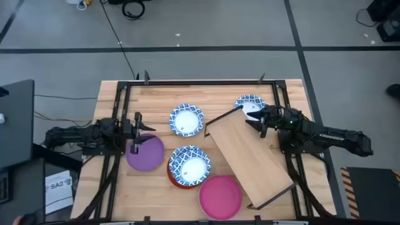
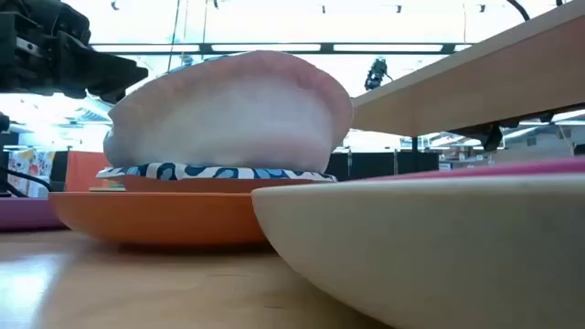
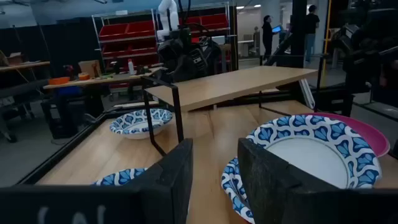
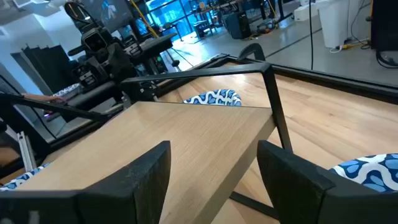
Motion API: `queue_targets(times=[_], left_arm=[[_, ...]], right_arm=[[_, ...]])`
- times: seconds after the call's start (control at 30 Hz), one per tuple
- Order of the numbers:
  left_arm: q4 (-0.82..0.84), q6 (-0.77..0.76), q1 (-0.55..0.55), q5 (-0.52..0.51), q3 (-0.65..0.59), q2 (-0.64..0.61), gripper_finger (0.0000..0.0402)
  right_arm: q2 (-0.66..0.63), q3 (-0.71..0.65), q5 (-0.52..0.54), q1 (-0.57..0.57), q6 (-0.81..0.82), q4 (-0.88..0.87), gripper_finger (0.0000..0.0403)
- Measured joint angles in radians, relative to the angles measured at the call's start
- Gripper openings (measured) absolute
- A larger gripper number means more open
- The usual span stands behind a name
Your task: Place and stack plates onto a shelf
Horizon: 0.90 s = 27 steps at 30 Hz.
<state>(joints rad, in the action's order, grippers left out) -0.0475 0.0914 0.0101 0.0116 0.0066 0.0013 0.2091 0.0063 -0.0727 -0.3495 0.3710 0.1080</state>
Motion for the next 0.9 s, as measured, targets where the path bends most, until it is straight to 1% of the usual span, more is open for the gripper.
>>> queue_targets(times=[0.53, 0.73, 0.83, 0.9], left_arm=[[0.000, -0.009, 0.000, 0.000, 0.000, 0.000, 0.0133], [-0.007, -0.191, 0.000, 0.003, 0.000, 0.003, 0.0133], [-0.010, -0.276, 0.000, 0.002, 0.000, 0.003, 0.0133], [-0.011, -0.304, 0.000, 0.002, 0.000, 0.003, 0.0133]], right_arm=[[0.000, 0.000, 0.000, 0.000, 0.000, 0.001, 0.0245], [0.000, 0.000, 0.000, 0.000, 0.000, 0.011, 0.0245], [0.000, 0.000, 0.000, 0.000, 0.001, 0.055, 0.0245], [0.000, 0.000, 0.000, 0.000, 0.003, 0.100, 0.0245]])
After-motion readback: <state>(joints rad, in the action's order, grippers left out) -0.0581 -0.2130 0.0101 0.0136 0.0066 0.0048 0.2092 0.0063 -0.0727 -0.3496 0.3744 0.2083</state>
